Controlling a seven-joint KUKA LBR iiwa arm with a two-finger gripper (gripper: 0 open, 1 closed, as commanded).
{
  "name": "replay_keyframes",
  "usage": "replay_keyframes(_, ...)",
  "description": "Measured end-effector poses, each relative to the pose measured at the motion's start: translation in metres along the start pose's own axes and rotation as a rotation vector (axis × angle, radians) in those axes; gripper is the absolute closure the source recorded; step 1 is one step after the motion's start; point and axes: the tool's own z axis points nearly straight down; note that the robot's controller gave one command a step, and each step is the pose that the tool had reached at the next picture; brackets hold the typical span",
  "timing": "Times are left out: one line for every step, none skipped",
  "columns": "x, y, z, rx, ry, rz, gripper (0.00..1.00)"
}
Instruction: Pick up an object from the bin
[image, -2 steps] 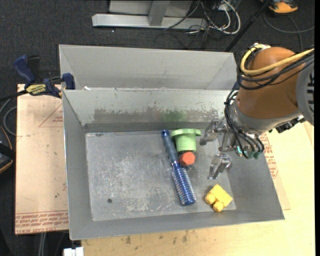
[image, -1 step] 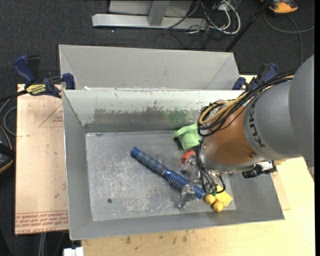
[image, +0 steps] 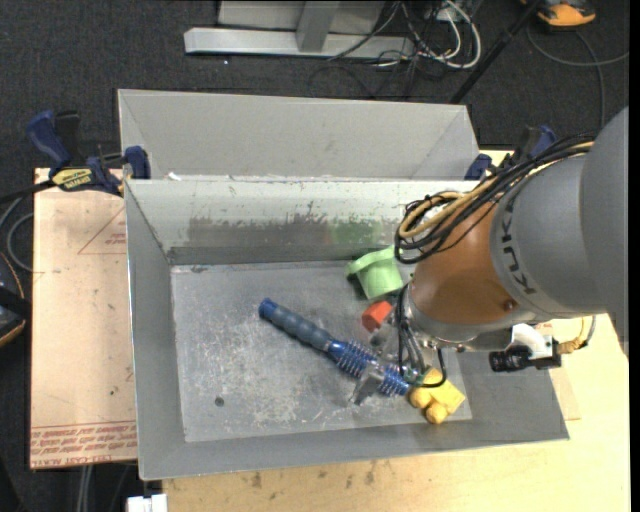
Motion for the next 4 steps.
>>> replay_keyframes(0.020,0.006,0.001,0.002,0.005,0.278,0.00)
replay_keyframes(0.020,0.015,0.026,-0.001,-0.005,0.394,0.00)
replay_keyframes(0.019,0.016,0.023,0.001,0.000,0.392,0.00)
replay_keyframes(0.016,0.017,0.021,-0.005,-0.008,0.392,1.00)
